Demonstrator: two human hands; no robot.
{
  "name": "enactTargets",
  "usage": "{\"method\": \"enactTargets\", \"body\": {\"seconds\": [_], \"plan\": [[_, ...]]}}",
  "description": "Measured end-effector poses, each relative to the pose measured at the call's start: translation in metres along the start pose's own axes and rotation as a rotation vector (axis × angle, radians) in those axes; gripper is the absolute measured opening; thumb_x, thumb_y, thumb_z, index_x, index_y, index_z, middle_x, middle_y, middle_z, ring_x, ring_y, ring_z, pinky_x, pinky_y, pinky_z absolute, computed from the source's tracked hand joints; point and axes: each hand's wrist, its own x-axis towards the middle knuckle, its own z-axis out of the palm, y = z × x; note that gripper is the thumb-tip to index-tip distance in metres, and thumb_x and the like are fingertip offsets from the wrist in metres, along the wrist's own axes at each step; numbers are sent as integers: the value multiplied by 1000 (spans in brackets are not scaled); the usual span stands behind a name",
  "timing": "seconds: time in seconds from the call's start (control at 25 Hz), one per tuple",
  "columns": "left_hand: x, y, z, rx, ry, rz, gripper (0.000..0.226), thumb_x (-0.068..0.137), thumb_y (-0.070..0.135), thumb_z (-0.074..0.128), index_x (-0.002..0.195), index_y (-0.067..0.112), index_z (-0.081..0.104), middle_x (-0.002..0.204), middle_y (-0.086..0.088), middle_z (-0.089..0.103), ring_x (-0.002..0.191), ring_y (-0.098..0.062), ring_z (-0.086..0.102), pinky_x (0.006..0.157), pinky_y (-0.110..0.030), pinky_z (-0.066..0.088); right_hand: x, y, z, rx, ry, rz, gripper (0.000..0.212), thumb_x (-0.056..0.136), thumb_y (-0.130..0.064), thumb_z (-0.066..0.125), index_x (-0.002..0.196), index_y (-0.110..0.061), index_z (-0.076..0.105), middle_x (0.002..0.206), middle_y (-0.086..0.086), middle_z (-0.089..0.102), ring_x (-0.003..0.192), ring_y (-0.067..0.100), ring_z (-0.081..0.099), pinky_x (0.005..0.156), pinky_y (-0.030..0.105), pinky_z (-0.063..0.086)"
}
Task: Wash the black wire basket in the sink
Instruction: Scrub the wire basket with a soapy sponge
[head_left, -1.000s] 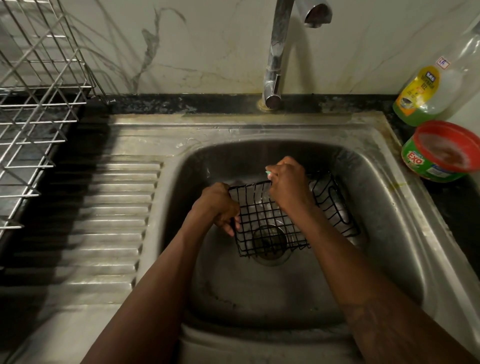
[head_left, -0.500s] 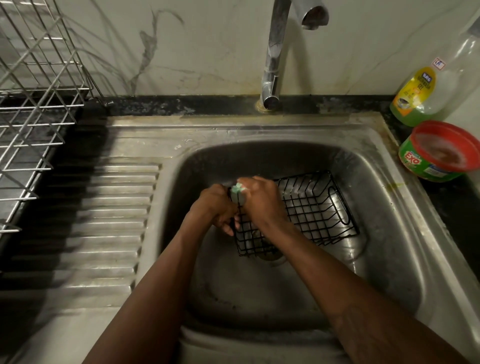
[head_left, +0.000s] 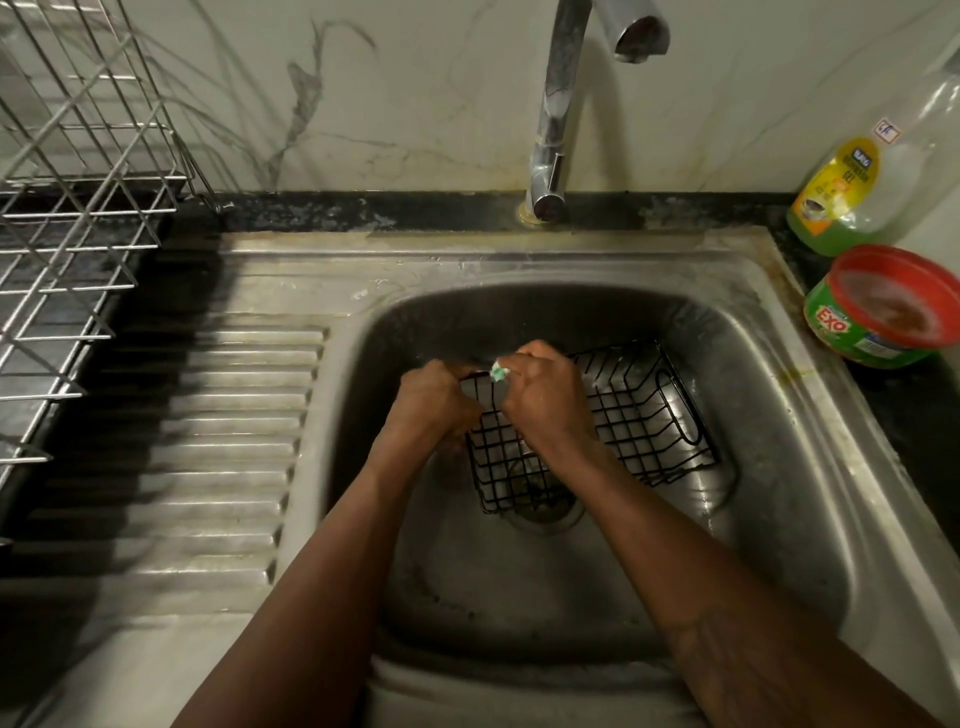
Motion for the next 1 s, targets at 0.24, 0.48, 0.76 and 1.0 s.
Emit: {"method": "enactTargets", "body": {"seconds": [0.24,0.48,0.76,1.0], "plan": [[7,-8,0,86,116,53,36,84,10,68,117,23,73,81,6,52,63,-6,49,56,-16,42,8,39,-31,-85,211,378,17,89,-10,71,106,-11,71,107,9,62,85,18,61,66,23,49],[13,-7,7,88,161,107,14,77,23,75,90,25,80,87,5,74,75,-11,68,71,-24,61,8,40,-26,-42,180,379,24,84,-4,75,107,-10,73,104,9,70,92,23,68,69,25,53],[9,-4,11,-12,72,104,14,89,35,73,86,21,74,64,-1,70,45,-9,67,44,-18,53,10,13,-10,328,-64,-98,21,82,4,68,95,-7,80,100,7,77,90,13,71,87,25,58],[8,-1,7,-156,-115,-71,60,94,7,62,148,21,40,80,-18,74,54,-27,73,50,-33,60,12,26,-19,247,263,205,18,97,-4,61,109,-9,73,101,7,72,87,11,66,71,9,49]]}}
